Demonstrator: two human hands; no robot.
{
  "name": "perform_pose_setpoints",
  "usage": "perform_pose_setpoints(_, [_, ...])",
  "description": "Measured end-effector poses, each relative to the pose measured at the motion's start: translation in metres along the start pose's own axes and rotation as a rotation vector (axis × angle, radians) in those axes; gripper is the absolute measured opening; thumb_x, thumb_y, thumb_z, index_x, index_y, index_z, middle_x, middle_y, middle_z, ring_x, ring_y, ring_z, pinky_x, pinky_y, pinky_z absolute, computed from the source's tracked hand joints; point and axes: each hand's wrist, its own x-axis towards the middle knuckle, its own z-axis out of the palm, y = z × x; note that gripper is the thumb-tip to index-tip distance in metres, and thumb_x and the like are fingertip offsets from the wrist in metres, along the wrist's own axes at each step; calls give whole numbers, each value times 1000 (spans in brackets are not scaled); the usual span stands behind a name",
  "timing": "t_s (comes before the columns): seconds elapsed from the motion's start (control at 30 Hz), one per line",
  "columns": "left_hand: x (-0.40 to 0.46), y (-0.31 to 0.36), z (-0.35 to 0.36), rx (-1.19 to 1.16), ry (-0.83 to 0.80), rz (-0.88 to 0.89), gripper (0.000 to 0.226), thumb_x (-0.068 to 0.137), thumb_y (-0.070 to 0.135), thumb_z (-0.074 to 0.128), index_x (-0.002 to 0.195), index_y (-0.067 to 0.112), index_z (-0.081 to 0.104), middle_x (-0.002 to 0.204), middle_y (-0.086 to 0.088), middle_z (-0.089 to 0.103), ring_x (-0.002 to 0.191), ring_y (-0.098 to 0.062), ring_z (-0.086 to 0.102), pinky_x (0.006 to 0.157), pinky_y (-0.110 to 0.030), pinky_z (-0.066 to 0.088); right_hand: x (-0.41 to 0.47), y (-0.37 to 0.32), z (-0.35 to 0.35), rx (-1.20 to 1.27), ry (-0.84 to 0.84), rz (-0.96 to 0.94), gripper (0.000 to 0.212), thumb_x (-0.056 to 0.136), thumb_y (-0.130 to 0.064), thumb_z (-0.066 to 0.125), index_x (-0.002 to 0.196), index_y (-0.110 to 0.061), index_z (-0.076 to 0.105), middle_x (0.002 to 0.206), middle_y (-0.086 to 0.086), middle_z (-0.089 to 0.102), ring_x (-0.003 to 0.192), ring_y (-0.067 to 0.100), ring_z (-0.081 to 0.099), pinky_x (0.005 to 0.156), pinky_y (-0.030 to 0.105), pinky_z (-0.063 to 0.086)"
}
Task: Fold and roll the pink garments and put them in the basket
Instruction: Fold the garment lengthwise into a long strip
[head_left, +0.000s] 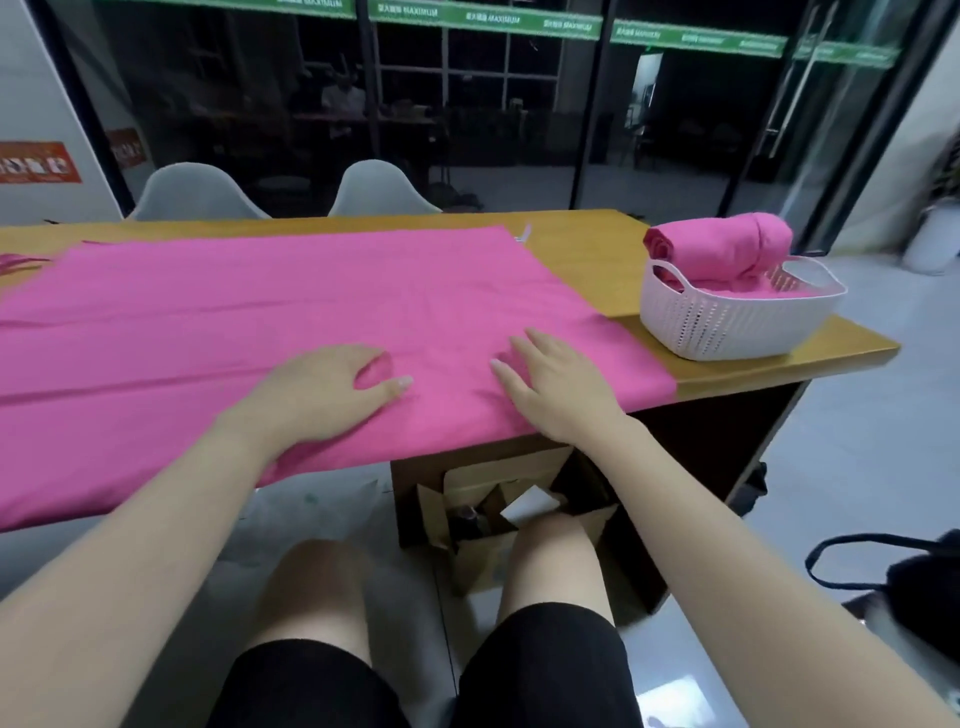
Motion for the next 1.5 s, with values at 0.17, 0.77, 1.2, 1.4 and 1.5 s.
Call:
perform_pose_setpoints(0.17, [5,3,17,81,-54,38,117,64,102,0,162,39,8,170,8,4,157,-17,6,127,-49,5,-10,59,-1,-49,-20,149,90,94,-78,22,159,-16,31,167,7,25,155,22,21,126,41,17])
perform_pose_setpoints(0.77, [-26,28,60,477,466,411,74,94,64,43,140,8,56,134,-17,63,116,-35,63,93,-47,53,-42,117,18,-212,236,-329,72,90,-37,71,153,-17,43,157,7,45,144,26,43,118,41,31])
perform_pose_setpoints(1.2, [-75,-19,84,505,818,506,59,95,16,65,151,13,48,138,-14,61,122,-34,61,104,-46,49,-66,140,18,-406,333,-453,80,84,0,67,157,-14,37,157,14,43,142,36,43,114,51,40])
perform_pose_setpoints(1.4, [-79,-16,80,404,954,545,29,97,28,70,119,10,74,119,-10,73,104,-31,71,89,-42,58,-70,111,31,-430,392,-479,66,93,-23,59,155,-11,41,154,15,46,141,34,46,115,47,37])
perform_pose_setpoints(1.5, [-78,-15,83,403,974,541,30,91,24,76,118,10,75,120,-10,73,104,-32,71,90,-44,58,-63,87,41,-419,398,-469,70,90,-21,65,155,-11,40,154,15,46,140,33,46,115,48,37])
